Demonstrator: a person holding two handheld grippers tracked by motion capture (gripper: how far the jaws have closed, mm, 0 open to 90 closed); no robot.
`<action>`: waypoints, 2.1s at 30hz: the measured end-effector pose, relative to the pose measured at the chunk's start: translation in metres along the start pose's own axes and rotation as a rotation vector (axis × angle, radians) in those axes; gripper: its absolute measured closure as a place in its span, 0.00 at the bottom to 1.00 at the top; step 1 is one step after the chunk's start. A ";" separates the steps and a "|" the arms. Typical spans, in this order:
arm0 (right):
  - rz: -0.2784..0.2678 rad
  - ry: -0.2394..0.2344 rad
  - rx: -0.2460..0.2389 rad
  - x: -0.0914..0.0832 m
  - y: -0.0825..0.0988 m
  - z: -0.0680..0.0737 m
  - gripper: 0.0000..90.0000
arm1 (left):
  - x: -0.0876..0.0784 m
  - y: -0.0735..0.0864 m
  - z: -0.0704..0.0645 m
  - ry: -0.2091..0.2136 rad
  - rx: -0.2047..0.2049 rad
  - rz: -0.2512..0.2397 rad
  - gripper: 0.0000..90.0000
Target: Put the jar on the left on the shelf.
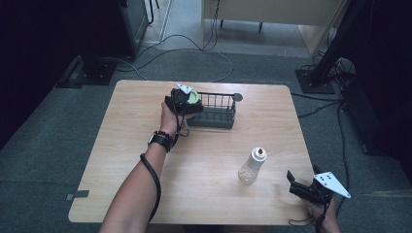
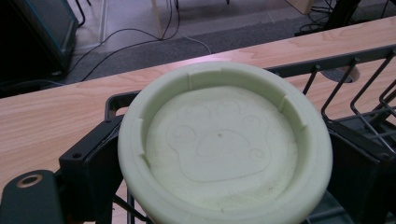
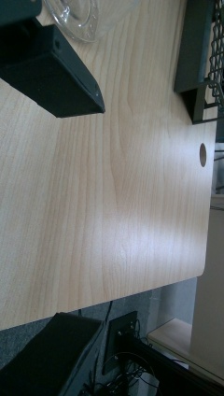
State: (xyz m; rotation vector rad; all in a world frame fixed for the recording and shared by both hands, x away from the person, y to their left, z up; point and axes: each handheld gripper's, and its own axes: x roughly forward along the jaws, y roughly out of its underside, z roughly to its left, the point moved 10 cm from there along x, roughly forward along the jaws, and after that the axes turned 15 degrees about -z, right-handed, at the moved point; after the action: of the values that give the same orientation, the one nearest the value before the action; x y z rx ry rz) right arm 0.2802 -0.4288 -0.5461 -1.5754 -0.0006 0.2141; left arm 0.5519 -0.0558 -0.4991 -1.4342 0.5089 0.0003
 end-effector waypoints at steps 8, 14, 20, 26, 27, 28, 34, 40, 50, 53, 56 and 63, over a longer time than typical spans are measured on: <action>0.000 -0.001 -0.003 0.000 0.000 0.000 0.00 | -0.007 -0.003 -0.001 0.023 -0.059 -0.057 0.04; 0.001 0.000 -0.004 0.000 0.000 0.000 0.00 | -0.019 -0.006 0.001 0.035 -0.094 -0.116 0.00; -0.001 0.001 -0.006 0.000 0.000 0.000 0.00 | -0.029 0.001 0.008 0.040 -0.130 -0.147 0.00; 0.002 0.003 -0.006 0.000 0.000 0.001 0.00 | -0.036 0.009 0.014 0.026 -0.141 -0.160 0.00; 0.003 0.004 -0.007 0.000 0.000 0.001 0.00 | -0.039 0.011 0.015 0.026 -0.139 -0.168 0.00; 0.003 0.004 -0.007 0.000 0.000 0.001 0.00 | -0.039 0.011 0.015 0.026 -0.139 -0.168 0.00; 0.004 0.005 -0.012 0.000 0.001 0.001 0.00 | -0.050 0.019 0.019 0.025 -0.141 -0.189 0.00; 0.005 0.009 -0.014 0.000 0.001 0.000 0.00 | -0.057 0.023 0.019 0.035 -0.141 -0.204 0.00; 0.005 0.011 -0.017 0.000 0.001 0.000 0.00 | -0.072 0.040 0.021 0.047 -0.146 -0.206 0.00; 0.006 0.010 -0.015 0.000 0.001 0.000 0.00 | -0.078 0.047 0.024 0.051 -0.152 -0.204 0.00; 0.006 0.011 -0.015 0.000 0.001 0.000 0.00 | -0.079 0.049 0.025 0.051 -0.154 -0.205 0.00; 0.006 0.012 -0.017 0.000 0.001 0.000 0.00 | -0.090 0.063 0.026 0.064 -0.159 -0.200 0.00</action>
State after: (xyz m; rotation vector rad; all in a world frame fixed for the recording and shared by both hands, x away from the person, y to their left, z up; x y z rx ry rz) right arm 0.2803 -0.4284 -0.5472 -1.5936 0.0117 0.2104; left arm 0.4612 0.0053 -0.5268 -1.6404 0.4230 -0.1685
